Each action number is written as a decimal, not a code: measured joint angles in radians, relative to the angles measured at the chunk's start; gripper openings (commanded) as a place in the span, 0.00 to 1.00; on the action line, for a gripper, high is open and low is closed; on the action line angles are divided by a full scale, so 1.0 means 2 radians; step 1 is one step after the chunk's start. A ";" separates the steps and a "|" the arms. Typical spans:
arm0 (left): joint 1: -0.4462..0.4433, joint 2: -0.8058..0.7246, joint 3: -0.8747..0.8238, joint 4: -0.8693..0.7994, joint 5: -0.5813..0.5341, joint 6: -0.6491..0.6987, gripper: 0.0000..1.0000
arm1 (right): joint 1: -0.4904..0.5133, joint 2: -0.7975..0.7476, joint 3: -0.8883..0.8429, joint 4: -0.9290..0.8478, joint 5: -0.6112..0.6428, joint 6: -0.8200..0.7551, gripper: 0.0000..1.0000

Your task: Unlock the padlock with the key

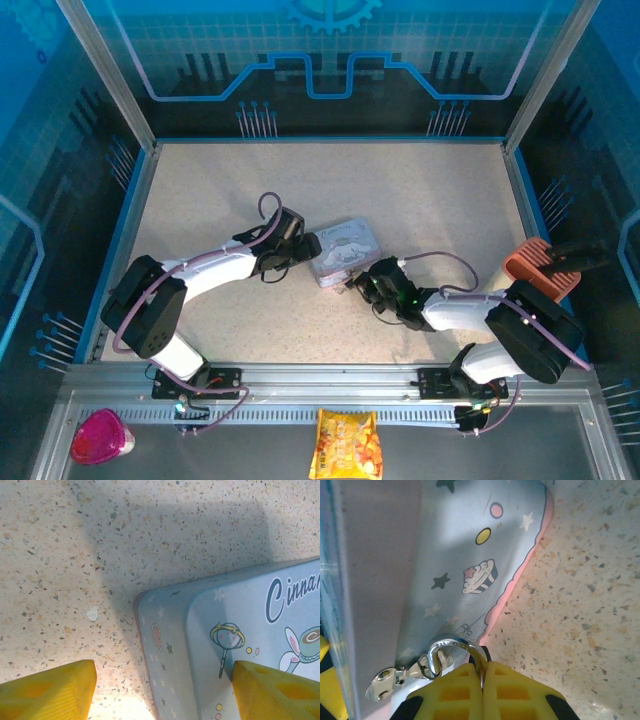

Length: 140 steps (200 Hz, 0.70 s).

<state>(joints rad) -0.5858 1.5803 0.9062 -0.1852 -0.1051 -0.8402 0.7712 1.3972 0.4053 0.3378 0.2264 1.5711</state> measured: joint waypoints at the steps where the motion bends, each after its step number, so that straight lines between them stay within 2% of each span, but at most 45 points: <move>1: 0.000 0.000 0.000 0.000 -0.001 0.000 0.72 | 0.000 0.000 0.000 -0.001 0.000 0.000 0.00; 22: -0.008 0.000 0.000 0.000 -0.010 0.000 0.72 | -0.009 0.000 -0.001 0.001 -0.004 0.000 0.00; 68: -0.041 0.000 0.001 -0.001 -0.041 -0.006 0.72 | -0.053 0.013 -0.038 0.086 -0.049 0.033 0.00; 140: -0.059 0.002 0.001 0.000 -0.069 -0.029 0.72 | -0.067 0.032 -0.089 0.210 -0.077 0.099 0.00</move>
<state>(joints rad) -0.7033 1.5852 0.9081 -0.1852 -0.2432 -0.8982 0.6380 1.4609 0.2283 0.7586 0.0731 1.7695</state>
